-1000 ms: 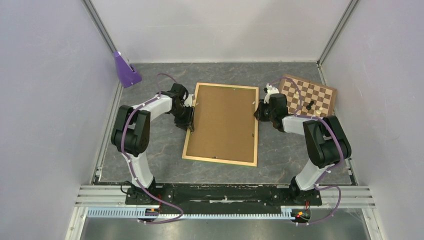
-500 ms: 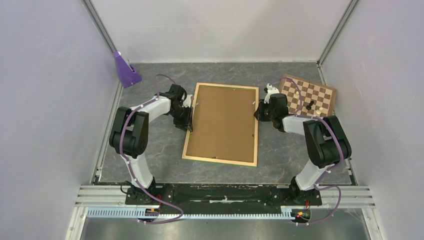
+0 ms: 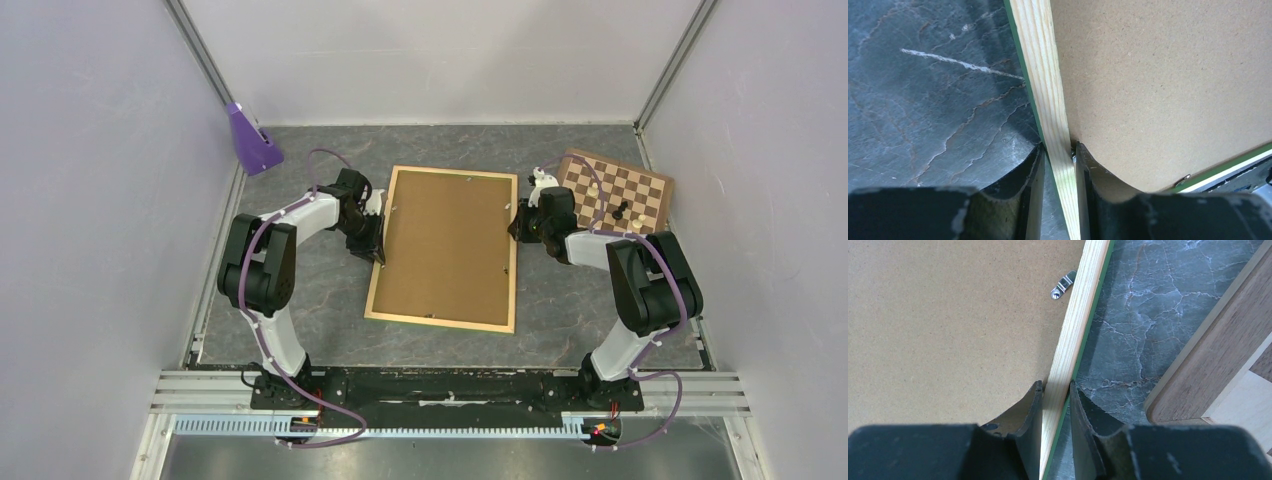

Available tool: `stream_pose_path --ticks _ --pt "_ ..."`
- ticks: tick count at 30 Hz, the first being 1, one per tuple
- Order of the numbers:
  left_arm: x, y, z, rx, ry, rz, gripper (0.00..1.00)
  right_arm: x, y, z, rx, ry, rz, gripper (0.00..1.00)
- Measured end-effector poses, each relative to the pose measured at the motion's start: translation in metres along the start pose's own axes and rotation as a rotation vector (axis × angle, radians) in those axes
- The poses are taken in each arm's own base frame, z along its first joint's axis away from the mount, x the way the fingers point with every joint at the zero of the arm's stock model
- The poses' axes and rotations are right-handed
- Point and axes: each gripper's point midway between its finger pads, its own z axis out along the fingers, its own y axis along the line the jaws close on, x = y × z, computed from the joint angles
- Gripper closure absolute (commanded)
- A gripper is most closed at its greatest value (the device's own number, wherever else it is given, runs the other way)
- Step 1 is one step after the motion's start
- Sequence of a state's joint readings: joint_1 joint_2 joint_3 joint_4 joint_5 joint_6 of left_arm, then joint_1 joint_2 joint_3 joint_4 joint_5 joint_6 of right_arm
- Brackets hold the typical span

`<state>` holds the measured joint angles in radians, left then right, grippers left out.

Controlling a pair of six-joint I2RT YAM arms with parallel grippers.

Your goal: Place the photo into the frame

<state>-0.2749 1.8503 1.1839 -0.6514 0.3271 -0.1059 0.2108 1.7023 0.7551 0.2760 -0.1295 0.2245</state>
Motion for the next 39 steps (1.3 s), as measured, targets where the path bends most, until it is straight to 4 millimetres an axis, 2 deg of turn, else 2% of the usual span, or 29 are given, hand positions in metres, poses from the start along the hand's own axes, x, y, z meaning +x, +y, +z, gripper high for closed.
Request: stream_pose_path --ticks 4,10,15,19,23,39 --pt "0.001 -0.002 0.000 0.020 0.005 0.029 0.97 0.000 -0.001 0.000 0.001 0.001 0.001 0.86" --pt "0.001 -0.001 0.000 0.029 0.006 0.086 0.96 0.000 -0.001 0.000 -0.001 0.001 0.002 0.86" --pt "0.002 -0.002 0.000 0.030 0.007 0.091 0.74 0.000 -0.001 0.000 -0.001 0.002 0.002 0.86" --pt "0.002 -0.003 0.000 0.032 0.009 0.090 0.62 0.000 -0.001 0.000 -0.001 0.002 0.002 0.86" --pt "0.006 -0.004 0.001 0.043 0.028 0.083 0.56 0.000 -0.002 0.000 0.000 0.001 0.003 0.86" --pt "0.011 -0.008 0.003 0.055 0.069 0.069 0.53 -0.001 -0.004 0.000 0.004 -0.001 0.004 0.86"
